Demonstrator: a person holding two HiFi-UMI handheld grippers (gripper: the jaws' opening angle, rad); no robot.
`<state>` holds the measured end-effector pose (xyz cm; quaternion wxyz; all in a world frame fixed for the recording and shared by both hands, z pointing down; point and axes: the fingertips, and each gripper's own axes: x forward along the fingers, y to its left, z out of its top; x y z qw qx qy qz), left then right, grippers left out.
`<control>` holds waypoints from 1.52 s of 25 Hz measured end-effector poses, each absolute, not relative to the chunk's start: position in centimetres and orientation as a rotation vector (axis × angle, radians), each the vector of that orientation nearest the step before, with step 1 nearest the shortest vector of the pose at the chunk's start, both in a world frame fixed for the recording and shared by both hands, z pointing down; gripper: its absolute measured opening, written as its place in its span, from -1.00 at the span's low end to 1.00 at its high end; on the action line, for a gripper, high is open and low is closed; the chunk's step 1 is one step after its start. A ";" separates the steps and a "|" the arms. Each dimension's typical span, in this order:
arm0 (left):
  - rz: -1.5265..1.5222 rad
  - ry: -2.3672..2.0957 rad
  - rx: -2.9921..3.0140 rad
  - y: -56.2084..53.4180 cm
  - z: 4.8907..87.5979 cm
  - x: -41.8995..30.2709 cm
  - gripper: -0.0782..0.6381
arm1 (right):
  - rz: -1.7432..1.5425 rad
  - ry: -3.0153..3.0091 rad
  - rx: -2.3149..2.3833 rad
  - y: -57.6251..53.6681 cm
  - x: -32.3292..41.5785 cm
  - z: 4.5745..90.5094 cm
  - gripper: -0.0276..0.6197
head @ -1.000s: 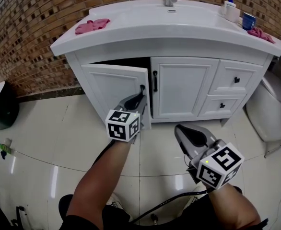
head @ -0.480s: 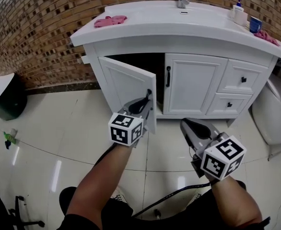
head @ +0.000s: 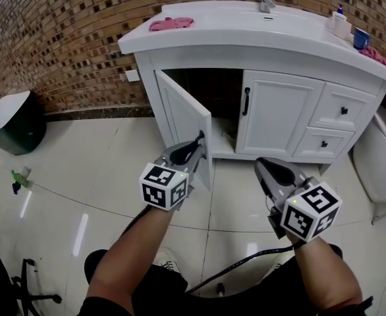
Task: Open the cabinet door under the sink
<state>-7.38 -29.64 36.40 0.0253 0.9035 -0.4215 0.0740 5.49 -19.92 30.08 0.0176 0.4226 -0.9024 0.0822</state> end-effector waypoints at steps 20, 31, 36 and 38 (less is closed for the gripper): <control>0.216 -1.666 2.573 -27.2 36.1 -23.1 -0.73 | 0.155 -2.831 1.195 -17.8 -1.4 29.2 -0.89; 0.198 -1.725 2.482 -28.0 36.1 -27.7 -0.74 | 0.160 -2.806 1.213 -17.1 -1.2 29.5 -0.89; 0.192 -1.725 2.461 -27.8 36.1 -27.9 -0.71 | 0.159 -2.798 1.239 -16.9 -0.5 29.4 -0.89; 0.170 -1.713 2.438 -27.3 36.1 -28.0 -0.70 | 0.158 -2.796 1.246 -16.7 -0.3 29.4 -0.89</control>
